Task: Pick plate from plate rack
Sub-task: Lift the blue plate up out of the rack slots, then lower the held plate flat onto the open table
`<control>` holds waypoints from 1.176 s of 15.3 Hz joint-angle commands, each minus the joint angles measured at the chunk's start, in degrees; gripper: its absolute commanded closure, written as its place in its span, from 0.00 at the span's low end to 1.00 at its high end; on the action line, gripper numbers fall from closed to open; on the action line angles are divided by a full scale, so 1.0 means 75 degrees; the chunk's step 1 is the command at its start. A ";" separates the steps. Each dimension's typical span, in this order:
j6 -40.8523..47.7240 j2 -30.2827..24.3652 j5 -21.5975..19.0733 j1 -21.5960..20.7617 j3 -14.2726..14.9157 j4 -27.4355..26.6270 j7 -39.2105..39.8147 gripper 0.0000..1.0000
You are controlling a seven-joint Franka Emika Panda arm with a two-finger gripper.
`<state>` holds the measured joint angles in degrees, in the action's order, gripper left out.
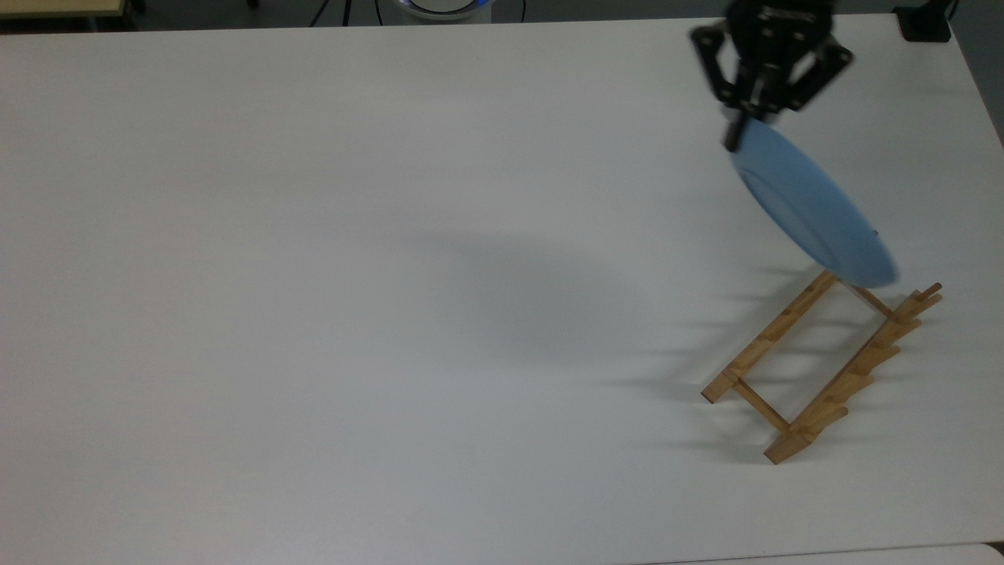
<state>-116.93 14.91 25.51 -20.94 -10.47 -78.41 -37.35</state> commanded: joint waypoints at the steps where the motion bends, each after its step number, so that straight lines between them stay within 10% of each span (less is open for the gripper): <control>1: 0.1045 -0.0838 -0.1674 0.0985 0.0013 -0.0479 0.2278 1.00; 8: 0.3427 -0.0909 -0.3388 0.3235 0.0083 -0.0771 0.6628 1.00; 18: 0.1238 -0.0828 -0.3624 0.4386 0.0130 -0.3242 0.7406 1.00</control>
<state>-101.95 10.31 -0.19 11.04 -9.58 -95.45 16.57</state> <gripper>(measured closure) 0.921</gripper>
